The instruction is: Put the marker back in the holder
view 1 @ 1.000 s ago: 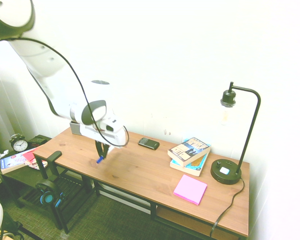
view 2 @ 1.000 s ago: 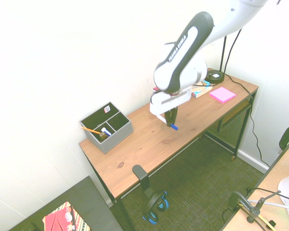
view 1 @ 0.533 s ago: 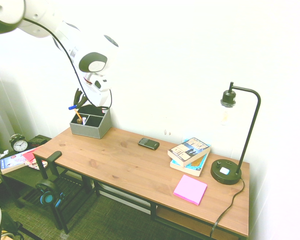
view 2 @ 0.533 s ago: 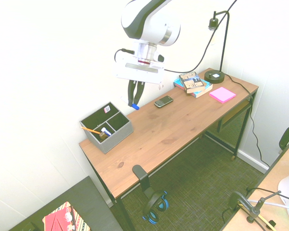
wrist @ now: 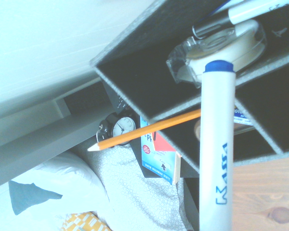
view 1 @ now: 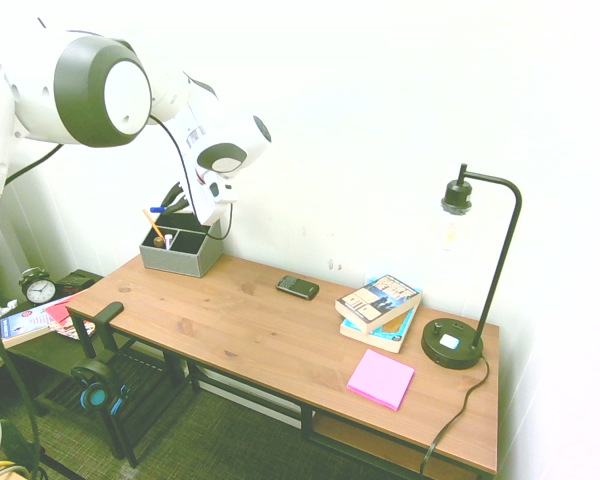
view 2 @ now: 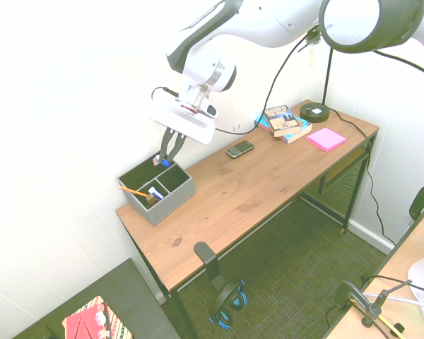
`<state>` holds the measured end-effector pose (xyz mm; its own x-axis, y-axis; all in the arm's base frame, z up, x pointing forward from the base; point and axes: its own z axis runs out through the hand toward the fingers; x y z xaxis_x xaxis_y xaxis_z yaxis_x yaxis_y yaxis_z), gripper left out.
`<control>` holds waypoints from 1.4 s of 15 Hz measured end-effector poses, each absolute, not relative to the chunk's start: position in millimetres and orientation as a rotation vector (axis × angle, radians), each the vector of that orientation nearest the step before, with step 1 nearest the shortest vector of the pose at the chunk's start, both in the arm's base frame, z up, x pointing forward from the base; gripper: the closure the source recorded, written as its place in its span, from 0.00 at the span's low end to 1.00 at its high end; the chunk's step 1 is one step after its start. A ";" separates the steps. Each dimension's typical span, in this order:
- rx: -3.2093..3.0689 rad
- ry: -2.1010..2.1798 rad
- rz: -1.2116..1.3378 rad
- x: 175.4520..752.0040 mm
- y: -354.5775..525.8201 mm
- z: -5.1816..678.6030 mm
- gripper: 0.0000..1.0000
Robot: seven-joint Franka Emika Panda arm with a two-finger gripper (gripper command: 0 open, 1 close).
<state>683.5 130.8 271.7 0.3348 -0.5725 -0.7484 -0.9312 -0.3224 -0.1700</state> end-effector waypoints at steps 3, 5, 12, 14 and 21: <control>-1.969 1.336 0.819 685.1 128.1 245.3 1.00; -1.945 1.327 0.812 689.0 120.4 239.5 0.00; -1.925 1.306 0.791 701.4 108.3 243.8 0.00; -1.924 1.309 0.790 703.3 106.2 240.9 0.00; -1.923 1.296 0.768 710.5 103.4 250.0 0.00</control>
<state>710.5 103.4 250.0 0.3287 -0.5350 -0.7783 -0.9396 -0.2687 -0.2121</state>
